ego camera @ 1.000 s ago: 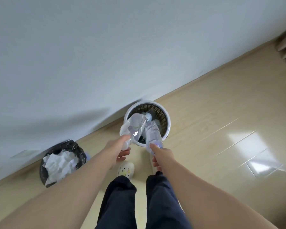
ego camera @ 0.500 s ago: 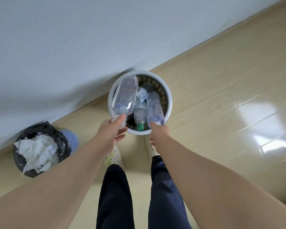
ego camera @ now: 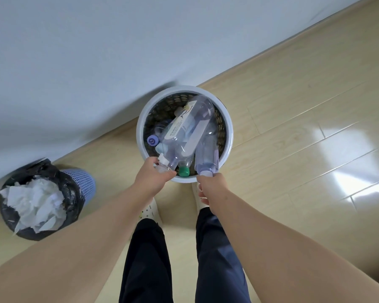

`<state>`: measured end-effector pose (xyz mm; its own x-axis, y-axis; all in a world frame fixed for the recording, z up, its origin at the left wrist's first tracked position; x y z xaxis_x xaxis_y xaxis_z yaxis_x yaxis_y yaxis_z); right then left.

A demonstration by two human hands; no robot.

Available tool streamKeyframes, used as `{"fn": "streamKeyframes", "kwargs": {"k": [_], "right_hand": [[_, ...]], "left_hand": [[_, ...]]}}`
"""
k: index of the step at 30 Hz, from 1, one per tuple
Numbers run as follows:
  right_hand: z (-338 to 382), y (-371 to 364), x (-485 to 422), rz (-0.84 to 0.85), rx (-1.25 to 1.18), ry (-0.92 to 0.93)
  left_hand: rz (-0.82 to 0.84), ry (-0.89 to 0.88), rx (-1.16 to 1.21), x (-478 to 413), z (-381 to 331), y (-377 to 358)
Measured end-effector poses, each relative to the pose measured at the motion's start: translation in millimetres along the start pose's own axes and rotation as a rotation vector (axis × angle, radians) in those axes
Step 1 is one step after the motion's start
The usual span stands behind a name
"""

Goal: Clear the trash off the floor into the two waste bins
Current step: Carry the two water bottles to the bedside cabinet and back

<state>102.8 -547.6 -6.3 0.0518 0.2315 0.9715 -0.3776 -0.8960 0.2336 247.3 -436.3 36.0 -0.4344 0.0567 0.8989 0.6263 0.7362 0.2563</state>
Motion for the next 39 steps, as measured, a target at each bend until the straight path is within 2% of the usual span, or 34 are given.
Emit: {"fn": "streamKeyframes", "kwargs": {"k": [6,10,18,28,33,39], "right_hand": [[-3.3,10.4,-4.6,0.0,0.011,0.0],[-2.0,12.6,-1.6,0.02,0.022,0.007],[0.9,14.1,26.9,0.014,0.055,0.0],[11.4,-24.4,41.3,0.099,0.061,-0.012],[28.2,-51.7,38.7,0.118,0.088,0.093],[42.6,-64.5,40.7,0.115,0.114,0.069]], "left_hand": [[0.039,0.053,-0.285,-2.0,10.1,-10.3],[0.032,0.065,-0.359,-1.1,15.1,-5.4],[-0.126,-0.041,-0.059,23.9,17.2,44.1],[-0.295,-0.189,0.113,31.0,19.8,75.8],[-0.365,-0.15,0.208,30.8,41.0,92.1],[-0.233,0.002,0.059,12.5,54.7,74.8]]}}
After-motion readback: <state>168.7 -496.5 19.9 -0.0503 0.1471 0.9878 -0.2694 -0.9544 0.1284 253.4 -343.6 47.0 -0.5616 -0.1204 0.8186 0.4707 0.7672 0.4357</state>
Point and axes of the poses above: each hand's wrist, its own x-axis away from the middle knuckle, its own y-axis out of the back of the hand, z = x × y, the point moved 9 cm from there along -x, towards the middle knuckle, and after that the axes turned 11 degrees about x, right-handed, at the moved point
